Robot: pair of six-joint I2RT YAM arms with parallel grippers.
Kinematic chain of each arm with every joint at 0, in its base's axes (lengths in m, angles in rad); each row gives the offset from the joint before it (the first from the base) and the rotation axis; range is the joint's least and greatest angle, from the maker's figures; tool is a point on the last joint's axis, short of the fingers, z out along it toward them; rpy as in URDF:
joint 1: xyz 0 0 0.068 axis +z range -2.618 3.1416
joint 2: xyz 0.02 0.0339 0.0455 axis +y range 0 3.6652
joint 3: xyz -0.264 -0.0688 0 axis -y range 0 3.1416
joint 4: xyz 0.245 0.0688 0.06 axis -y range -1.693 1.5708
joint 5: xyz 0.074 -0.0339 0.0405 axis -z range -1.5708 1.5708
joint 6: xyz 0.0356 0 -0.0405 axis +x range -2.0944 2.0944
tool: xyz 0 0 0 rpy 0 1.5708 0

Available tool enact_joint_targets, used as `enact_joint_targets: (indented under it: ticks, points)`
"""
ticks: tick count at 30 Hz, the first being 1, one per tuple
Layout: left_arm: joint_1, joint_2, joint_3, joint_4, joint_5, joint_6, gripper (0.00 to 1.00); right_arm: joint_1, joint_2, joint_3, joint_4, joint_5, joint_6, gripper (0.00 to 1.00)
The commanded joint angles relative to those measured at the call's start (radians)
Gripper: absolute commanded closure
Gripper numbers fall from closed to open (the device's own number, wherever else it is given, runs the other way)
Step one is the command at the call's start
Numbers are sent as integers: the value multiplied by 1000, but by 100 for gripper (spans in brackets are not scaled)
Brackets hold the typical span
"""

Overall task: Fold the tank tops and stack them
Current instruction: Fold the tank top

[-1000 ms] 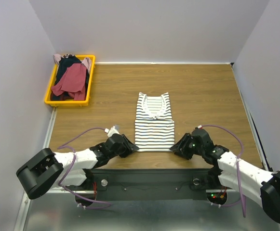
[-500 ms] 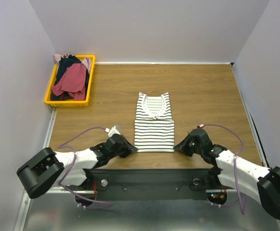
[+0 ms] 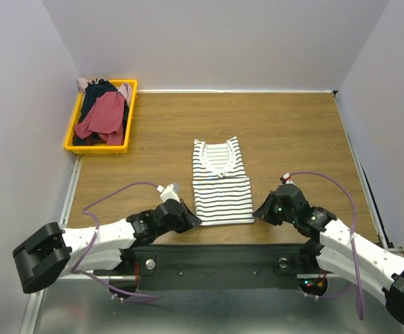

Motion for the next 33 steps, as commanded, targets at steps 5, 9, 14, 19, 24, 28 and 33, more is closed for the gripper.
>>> enact_joint_targets:
  ticks: [5, 9, 14, 19, 24, 28, 33]
  points:
    - [-16, 51, 29, -36, -43, -13, 100, 17, 16, -45, -75, 24, 32, 66]
    - [-16, 59, 15, -18, -39, -25, 100, 17, 44, -74, -17, 8, 50, 57]
    - [-17, 54, 5, -12, -38, -31, 100, 35, 95, -109, 66, -24, 90, 55]
    - [-17, 53, -3, -12, -38, -36, 100, 65, 98, -128, 83, -6, 116, 54]
    - [-19, 57, 0, -6, -36, -34, 100, 94, 139, -140, 93, 28, 138, 58]
    - [-24, 59, 1, -4, -38, -34, 100, 98, 168, -149, 106, 54, 142, 67]
    - [-31, 51, 8, -4, -33, -19, 100, 100, 142, -109, 96, 80, 107, 89]
